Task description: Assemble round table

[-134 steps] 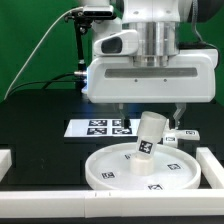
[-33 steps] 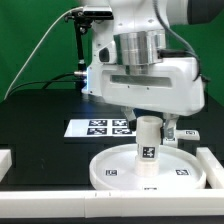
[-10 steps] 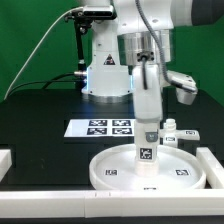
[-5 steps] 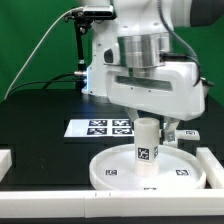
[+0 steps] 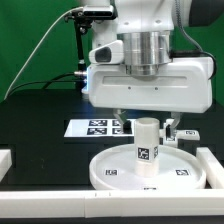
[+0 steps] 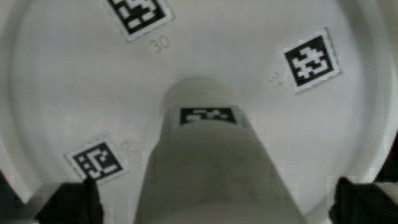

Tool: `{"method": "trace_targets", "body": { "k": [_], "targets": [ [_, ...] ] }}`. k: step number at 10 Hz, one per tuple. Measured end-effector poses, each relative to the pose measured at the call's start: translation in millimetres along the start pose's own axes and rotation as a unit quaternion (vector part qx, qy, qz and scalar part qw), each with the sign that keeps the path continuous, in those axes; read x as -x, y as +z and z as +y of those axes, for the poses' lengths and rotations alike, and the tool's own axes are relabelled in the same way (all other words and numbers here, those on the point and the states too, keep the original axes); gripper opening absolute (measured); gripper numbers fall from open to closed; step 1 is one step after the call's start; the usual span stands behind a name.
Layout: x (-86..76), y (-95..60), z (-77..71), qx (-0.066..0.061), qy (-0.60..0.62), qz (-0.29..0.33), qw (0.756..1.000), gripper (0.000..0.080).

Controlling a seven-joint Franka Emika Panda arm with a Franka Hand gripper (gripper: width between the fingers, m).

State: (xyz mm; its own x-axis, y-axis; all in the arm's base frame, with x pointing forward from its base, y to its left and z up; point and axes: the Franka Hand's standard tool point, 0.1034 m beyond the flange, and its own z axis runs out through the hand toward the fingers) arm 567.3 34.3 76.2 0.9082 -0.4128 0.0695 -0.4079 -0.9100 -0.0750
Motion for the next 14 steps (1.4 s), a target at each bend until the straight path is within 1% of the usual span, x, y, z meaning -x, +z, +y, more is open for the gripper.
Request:
{"method": "trace_targets", "body": {
  "k": [1, 2, 3, 4, 6, 7, 8, 9, 11, 12, 14],
  "targets": [
    [0.4, 0.4, -0.6, 0.000, 0.005, 0.000, 1.000, 0.0649],
    [0.3, 0.4, -0.4, 0.000, 0.005, 0.000, 1.000, 0.0519],
    [0.3, 0.4, -0.3, 0.000, 0.010, 0.000, 1.000, 0.0519],
    [0.3, 0.5, -0.2, -0.001, 0.030, 0.000, 1.000, 0.0401],
    [0.1, 0.9, 0.9, 0.000, 0.095, 0.005, 0.995, 0.0403],
    [1.8, 0.8, 1.3, 0.001, 0.173, 0.006, 0.985, 0.0403],
    [4.1, 0.8, 0.7, 0.005, 0.252, 0.001, 0.968, 0.0403],
    [4.0, 0.8, 0.6, 0.004, 0.340, -0.009, 0.940, 0.0403],
    [4.7, 2.3, 2.7, -0.012, 0.499, -0.025, 0.866, 0.0406],
    [5.7, 2.6, 0.5, -0.016, 0.567, -0.029, 0.823, 0.0406],
    [5.8, 2.9, 0.5, -0.016, 0.628, -0.031, 0.777, 0.0406]
  ]
}}
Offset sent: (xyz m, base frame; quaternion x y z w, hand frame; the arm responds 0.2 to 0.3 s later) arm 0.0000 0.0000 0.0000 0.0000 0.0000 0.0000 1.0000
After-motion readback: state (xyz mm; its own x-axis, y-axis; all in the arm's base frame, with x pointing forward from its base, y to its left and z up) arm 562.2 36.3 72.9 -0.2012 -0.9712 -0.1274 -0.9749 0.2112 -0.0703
